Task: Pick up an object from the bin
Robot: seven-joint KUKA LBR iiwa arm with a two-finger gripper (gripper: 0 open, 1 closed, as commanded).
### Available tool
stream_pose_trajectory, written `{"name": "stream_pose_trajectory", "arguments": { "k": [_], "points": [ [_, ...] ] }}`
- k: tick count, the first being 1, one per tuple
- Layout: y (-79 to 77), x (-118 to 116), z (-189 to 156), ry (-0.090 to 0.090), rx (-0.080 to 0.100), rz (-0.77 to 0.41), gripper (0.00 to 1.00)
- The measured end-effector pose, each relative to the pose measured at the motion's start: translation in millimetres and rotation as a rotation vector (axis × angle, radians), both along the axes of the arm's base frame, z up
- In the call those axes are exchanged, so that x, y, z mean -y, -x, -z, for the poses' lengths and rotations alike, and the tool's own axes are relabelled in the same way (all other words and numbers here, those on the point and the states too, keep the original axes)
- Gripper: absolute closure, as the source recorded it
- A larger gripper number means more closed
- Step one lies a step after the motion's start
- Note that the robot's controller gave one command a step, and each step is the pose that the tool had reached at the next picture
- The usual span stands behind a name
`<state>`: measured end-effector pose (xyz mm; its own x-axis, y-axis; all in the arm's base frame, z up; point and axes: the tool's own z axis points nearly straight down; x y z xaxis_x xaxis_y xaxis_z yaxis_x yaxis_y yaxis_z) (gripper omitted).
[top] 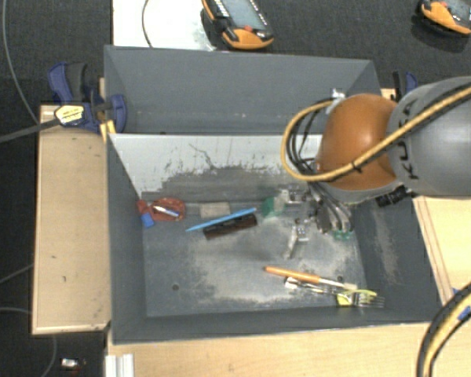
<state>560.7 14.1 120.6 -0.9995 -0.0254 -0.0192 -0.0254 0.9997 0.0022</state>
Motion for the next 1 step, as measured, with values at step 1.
{"name": "stream_pose_trajectory", "arguments": {
  "k": [1],
  "points": [
    [33.2,31.4,-5.5,-0.001,-0.006,0.111,0.00]
  ]
}}
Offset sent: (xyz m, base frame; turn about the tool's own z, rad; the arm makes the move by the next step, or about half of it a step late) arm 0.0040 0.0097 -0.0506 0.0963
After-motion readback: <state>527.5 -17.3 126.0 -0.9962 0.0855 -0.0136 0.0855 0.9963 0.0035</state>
